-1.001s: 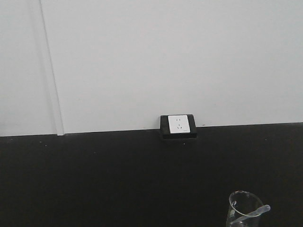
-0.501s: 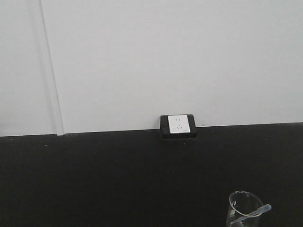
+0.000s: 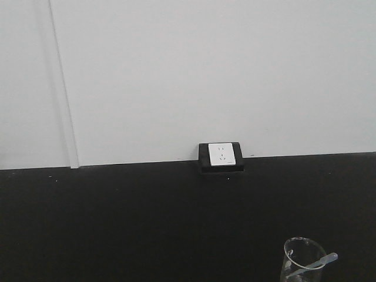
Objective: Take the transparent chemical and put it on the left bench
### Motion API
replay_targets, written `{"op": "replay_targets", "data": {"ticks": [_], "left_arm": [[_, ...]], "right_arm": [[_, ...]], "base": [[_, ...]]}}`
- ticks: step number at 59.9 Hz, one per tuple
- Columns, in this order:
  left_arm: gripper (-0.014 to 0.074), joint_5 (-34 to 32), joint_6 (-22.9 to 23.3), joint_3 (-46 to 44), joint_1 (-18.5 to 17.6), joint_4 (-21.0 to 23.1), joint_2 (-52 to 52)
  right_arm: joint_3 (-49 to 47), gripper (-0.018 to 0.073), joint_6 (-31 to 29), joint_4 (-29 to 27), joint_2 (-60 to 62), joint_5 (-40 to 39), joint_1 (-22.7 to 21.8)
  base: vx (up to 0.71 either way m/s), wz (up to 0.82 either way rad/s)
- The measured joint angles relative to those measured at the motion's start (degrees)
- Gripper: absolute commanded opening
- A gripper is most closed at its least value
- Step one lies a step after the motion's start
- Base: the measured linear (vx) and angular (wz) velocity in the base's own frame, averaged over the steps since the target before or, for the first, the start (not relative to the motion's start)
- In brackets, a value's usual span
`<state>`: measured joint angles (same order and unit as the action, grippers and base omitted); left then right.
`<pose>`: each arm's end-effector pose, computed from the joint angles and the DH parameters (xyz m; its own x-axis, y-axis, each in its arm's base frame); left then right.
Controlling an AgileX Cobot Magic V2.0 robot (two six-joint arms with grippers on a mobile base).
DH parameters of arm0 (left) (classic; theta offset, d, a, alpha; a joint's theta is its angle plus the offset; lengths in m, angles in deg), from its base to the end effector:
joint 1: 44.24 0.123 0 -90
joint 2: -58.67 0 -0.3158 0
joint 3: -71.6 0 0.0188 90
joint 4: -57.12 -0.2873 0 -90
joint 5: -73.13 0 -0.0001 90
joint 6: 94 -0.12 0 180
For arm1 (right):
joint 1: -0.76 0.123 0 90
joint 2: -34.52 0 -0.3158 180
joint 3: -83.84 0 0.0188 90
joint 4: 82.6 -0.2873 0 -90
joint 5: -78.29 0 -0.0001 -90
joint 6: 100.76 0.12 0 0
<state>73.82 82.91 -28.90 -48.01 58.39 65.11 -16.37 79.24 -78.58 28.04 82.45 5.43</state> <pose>0.0910 -0.0060 0.2045 0.0607 0.0278 -0.9978 0.0641 0.9974 0.0317 0.0914 0.0068 0.1951 -0.0019 -0.0703 -0.9975 -0.0767 0.9946 -0.0700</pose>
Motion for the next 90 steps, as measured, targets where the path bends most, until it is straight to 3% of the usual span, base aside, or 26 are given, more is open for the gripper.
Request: {"op": "replay_targets", "data": {"ticks": [29, 36, 50, 60, 74, 90], "left_arm": [[-0.0003, 0.0, 0.0, 0.0, 0.0, 0.0, 0.0], [-0.0003, 0.0, 0.0, 0.0, 0.0, 0.0, 0.0], [-0.0003, 0.0, 0.0, 0.0, 0.0, 0.0, 0.0], [-0.0003, 0.0, 0.0, 0.0, 0.0, 0.0, 0.0], [-0.0003, 0.0, 0.0, 0.0, 0.0, 0.0, 0.0], [-0.0003, 0.0, 0.0, 0.0, 0.0, 0.0, 0.0]], "right_arm": [[0.0, -0.0004, -1.39, -1.01, 0.0, -19.18, 0.0], [-0.19, -0.0003, -0.56, -3.19, -0.39, -16.95, 0.0], [-7.44, -0.0003, 0.0, -8.98, -14.02, -2.66, 0.0], [-10.31, 0.0003, -0.99, -8.8, -27.17, -2.28, 0.0], [-11.23, 0.0065, -1.24, -8.85, -43.98, -14.62, 0.0], [-11.3, 0.0291, -0.42, -8.8, -60.62, -29.81, 0.0]], "base": [[0.0, 0.0], [0.0, 0.0], [0.0, 0.0], [0.0, 0.0], [0.0, 0.0], [0.0, 0.0]]}}
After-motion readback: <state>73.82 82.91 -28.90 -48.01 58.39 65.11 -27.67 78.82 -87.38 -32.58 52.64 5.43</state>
